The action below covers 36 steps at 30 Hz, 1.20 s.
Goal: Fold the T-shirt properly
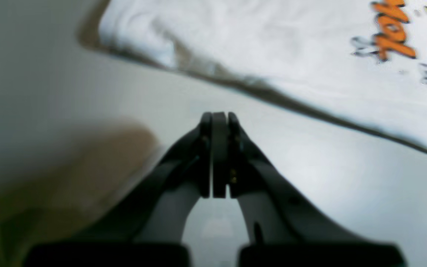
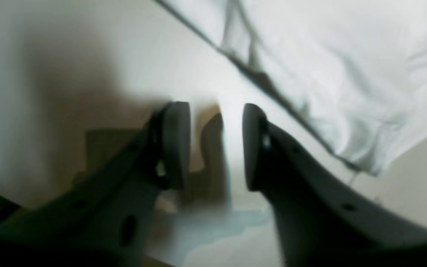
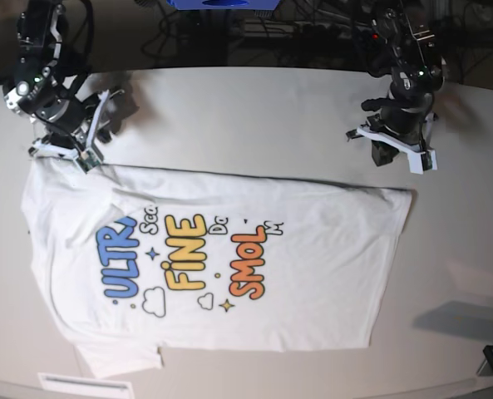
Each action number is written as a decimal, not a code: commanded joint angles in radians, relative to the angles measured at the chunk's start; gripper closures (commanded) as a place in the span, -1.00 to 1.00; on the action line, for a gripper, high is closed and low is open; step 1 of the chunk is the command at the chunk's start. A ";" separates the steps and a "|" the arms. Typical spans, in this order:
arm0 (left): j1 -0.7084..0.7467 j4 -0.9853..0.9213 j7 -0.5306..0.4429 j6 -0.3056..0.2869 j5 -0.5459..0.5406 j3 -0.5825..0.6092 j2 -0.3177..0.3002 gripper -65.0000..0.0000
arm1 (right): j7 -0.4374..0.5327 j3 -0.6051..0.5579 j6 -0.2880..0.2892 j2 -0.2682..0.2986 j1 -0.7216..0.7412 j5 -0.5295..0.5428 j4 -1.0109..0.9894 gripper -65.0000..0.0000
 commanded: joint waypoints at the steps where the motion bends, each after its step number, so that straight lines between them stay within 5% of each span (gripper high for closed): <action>1: -0.002 0.016 -0.019 -0.010 0.004 -0.004 0.005 1.00 | 0.028 0.005 -0.001 0.001 -0.001 0.009 0.008 0.78; 2: -0.001 0.014 -0.019 -0.010 0.019 -0.001 0.013 1.00 | 0.028 0.005 -0.001 -0.001 -0.007 0.010 -0.003 1.00; 10: 0.035 0.006 -0.036 -0.013 0.202 0.053 0.016 1.00 | 0.063 0.005 -0.001 -0.001 -0.033 0.012 -0.038 1.00; 24: 0.029 0.012 -0.450 -0.013 0.256 0.044 -0.053 1.00 | 0.155 0.044 -0.001 0.025 0.038 0.007 -0.024 1.00; 29: -0.060 0.002 -0.409 -0.013 0.262 0.009 -0.076 1.00 | 0.152 0.111 -0.001 0.040 0.096 -0.003 -0.027 1.00; 36: -0.114 -0.035 -0.396 -0.014 0.263 -0.011 -0.086 1.00 | 0.161 0.039 -0.001 0.050 0.139 -0.180 -0.032 1.00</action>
